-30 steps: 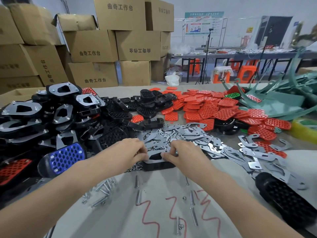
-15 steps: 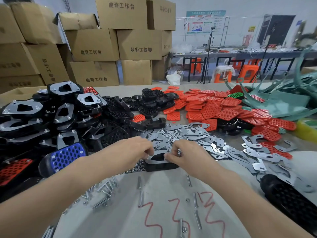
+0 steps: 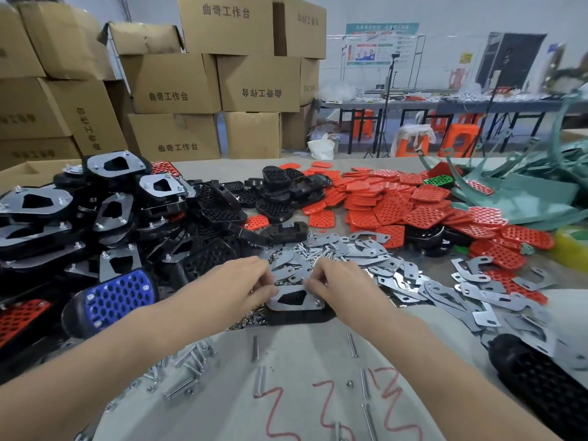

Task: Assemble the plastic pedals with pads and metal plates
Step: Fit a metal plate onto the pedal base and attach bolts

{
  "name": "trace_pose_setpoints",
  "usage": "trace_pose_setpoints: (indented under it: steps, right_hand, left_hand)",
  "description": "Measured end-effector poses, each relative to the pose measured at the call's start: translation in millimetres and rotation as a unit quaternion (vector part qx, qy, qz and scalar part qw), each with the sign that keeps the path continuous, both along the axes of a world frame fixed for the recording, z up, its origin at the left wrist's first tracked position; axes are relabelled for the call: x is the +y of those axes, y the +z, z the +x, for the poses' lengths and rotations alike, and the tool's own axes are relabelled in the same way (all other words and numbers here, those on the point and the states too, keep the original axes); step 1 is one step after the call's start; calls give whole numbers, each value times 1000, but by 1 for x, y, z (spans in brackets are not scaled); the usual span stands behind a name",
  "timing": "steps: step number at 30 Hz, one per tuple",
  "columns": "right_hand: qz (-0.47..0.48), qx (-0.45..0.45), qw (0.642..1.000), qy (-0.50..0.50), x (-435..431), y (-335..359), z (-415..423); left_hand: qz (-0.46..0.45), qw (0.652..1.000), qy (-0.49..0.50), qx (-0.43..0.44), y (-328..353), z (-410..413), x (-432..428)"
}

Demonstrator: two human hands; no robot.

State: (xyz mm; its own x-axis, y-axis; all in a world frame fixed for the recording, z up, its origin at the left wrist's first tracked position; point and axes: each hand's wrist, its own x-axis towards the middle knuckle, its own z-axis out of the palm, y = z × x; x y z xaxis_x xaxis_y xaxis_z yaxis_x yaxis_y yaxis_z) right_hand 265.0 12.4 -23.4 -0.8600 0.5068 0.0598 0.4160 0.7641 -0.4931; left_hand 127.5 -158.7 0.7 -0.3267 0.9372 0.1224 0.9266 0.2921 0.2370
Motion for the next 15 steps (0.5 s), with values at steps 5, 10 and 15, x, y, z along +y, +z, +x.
trace_pose_setpoints:
  steps: [5,10,15]
  right_hand:
    - [88,-33,996,7,-1,-1,-8]
    - [147,-57,987,-4,-6,-5,-20]
    - [188,-113,976,-3,-6,2,-25]
  left_hand:
    - [-29,999,29,-23,0,6,1]
    - [-107,993,12,53,11,6,8]
    - [-130,977,-74,151,8,-4,11]
